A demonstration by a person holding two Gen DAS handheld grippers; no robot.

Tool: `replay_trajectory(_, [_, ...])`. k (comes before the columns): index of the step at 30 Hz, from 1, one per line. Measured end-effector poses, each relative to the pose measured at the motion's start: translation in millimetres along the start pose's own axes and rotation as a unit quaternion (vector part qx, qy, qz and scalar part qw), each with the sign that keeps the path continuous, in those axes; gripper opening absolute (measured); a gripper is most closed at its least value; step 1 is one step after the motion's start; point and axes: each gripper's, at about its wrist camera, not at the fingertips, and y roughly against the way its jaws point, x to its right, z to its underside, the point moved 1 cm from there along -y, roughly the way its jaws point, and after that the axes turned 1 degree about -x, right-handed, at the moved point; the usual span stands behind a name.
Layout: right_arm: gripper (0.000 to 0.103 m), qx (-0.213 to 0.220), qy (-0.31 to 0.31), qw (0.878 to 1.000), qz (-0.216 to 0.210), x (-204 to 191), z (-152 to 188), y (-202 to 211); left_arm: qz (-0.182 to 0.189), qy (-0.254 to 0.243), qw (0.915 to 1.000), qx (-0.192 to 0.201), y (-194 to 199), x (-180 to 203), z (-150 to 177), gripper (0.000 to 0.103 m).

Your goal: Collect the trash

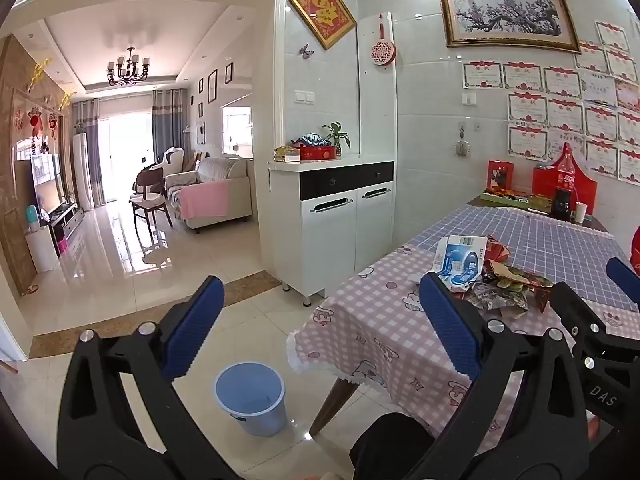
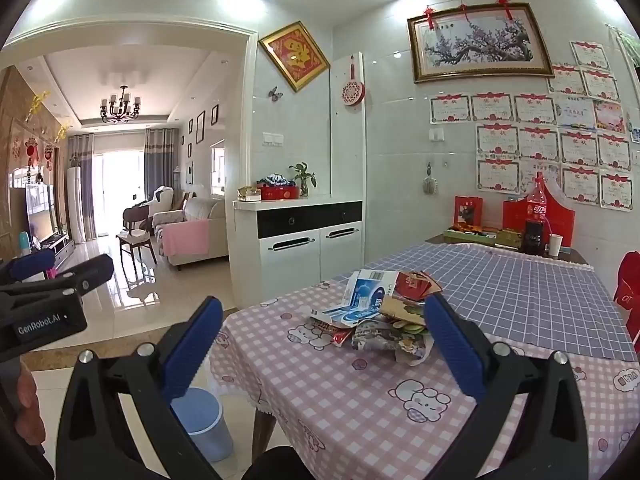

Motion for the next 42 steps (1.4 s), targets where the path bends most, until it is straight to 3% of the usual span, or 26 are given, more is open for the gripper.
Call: replay_trajectory(42, [0.099, -0.009, 0.000, 1.000, -0.002, -3.0, 13.1, -9.1, 0.000, 0.002, 1.0000, 0.000, -0.3, -0.4, -0.1, 0.096])
